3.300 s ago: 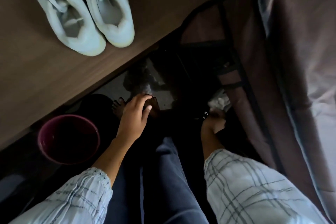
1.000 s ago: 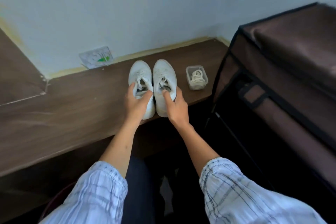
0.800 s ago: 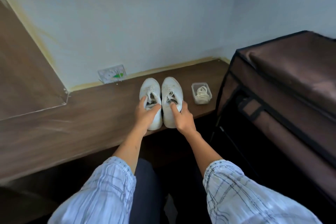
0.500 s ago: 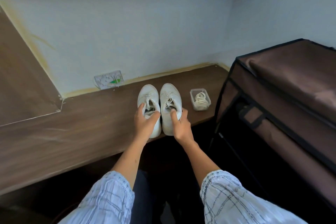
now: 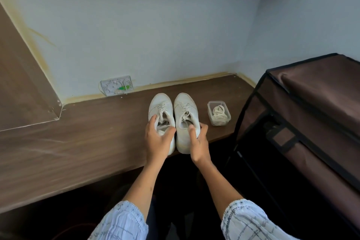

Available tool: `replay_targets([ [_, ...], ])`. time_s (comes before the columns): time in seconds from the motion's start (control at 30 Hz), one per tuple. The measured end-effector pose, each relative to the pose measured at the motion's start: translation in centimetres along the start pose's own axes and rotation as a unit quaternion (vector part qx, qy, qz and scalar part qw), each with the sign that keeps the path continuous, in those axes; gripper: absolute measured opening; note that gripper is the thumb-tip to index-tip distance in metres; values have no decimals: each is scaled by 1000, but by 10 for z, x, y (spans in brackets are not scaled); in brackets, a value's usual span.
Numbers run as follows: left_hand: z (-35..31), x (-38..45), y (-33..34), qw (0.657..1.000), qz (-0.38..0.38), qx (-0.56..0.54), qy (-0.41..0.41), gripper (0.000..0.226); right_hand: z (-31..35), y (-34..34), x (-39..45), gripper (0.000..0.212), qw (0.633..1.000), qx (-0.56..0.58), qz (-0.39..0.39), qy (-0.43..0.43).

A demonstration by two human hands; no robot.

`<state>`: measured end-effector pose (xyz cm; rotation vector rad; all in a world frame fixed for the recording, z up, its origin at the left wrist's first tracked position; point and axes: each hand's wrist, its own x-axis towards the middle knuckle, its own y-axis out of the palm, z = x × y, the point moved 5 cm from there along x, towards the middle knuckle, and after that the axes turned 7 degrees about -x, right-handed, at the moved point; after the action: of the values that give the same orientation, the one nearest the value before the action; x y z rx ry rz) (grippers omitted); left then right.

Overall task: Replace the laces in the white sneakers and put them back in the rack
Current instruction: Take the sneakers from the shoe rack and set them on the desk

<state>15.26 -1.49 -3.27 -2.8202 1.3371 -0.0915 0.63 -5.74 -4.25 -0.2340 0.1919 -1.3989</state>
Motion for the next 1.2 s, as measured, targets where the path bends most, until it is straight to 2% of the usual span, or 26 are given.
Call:
replay_targets([
  [0.07, 0, 0, 0, 999, -23, 16, 39, 85, -7, 1, 3, 71, 999, 24, -17, -13],
  [0.2, 1, 3, 1, 992, -65, 23, 107, 76, -19, 6, 8, 82, 997, 60, -38, -27],
  [0.3, 0, 6, 0, 991, -71, 19, 116, 76, -18, 11, 9, 83, 995, 75, -62, -20],
  [0.4, 1, 16, -5, 993, -40, 12, 113, 75, -15, 17, 6, 83, 994, 82, -70, -9],
  [0.5, 8, 36, -16, 996, 21, 4, 91, 71, -16, 22, 5, 66, 997, 56, -57, 4],
  [0.57, 12, 48, -27, 997, 37, -5, 64, 74, -16, 25, 3, 63, 999, 39, -28, 6],
  [0.67, 12, 58, -46, 998, -47, -20, 48, 70, -13, 36, -5, 64, 999, 20, 46, -5],
  [0.77, 2, 54, -57, 982, -159, 21, 95, 55, -13, 56, -14, 82, 988, 7, 157, -10],
  [0.83, -2, 52, -58, 976, -172, 21, 131, 54, -13, 65, -14, 88, 975, -8, 223, -4],
  [0.87, -3, 52, -57, 978, -159, 18, 135, 58, -11, 65, -12, 83, 972, -18, 232, -6],
  [0.93, -1, 53, -52, 983, -117, 37, 137, 70, -5, 58, -2, 59, 980, -61, 185, -44],
  [1.03, -2, 51, -42, 978, -77, 128, 148, 85, 7, 32, 13, 26, 978, -162, 35, -129],
  [1.13, -6, 51, -42, 974, -72, 156, 146, 98, 11, 3, 28, 26, 958, -254, -58, -119],
  [1.2, -5, 52, -43, 972, -68, 166, 150, 101, 3, -10, 41, 36, 943, -320, -64, -68],
])
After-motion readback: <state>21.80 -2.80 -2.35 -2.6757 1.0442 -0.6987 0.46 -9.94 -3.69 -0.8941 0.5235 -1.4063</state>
